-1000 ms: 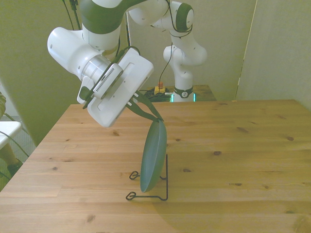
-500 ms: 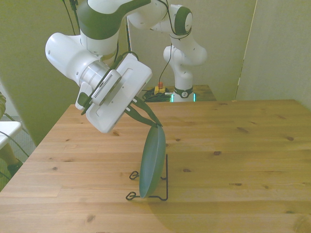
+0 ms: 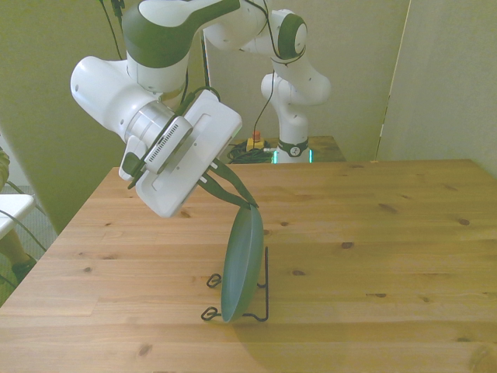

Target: Load the plate

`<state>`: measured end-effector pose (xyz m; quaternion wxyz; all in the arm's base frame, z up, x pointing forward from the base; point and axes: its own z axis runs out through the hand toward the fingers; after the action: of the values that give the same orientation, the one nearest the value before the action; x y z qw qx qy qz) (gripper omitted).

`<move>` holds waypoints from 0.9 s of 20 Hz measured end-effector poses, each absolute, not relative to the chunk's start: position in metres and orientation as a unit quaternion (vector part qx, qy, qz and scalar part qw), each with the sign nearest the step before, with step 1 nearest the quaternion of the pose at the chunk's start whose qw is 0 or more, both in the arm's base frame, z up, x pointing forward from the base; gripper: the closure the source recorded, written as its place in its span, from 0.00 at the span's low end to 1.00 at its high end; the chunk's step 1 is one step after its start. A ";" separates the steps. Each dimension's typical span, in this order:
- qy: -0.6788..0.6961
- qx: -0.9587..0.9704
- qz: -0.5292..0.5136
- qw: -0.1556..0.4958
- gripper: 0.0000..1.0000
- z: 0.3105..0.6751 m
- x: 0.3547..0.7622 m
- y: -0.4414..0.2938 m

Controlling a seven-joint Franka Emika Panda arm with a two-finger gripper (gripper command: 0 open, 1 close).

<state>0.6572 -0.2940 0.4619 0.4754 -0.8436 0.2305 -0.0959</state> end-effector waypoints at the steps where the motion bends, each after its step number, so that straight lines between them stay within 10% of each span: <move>1: 0.230 -0.844 -0.096 0.476 1.00 0.462 0.657 -0.294; 14: 0.233 -0.843 -0.088 0.477 1.00 0.452 0.662 -0.292; 15: 0.233 -0.844 -0.087 0.475 0.00 0.451 0.663 -0.292; 18: 0.230 -0.847 -0.080 0.472 0.00 0.450 0.663 -0.289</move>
<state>0.6627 -0.2888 0.4495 0.4720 -0.8472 0.2303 -0.0795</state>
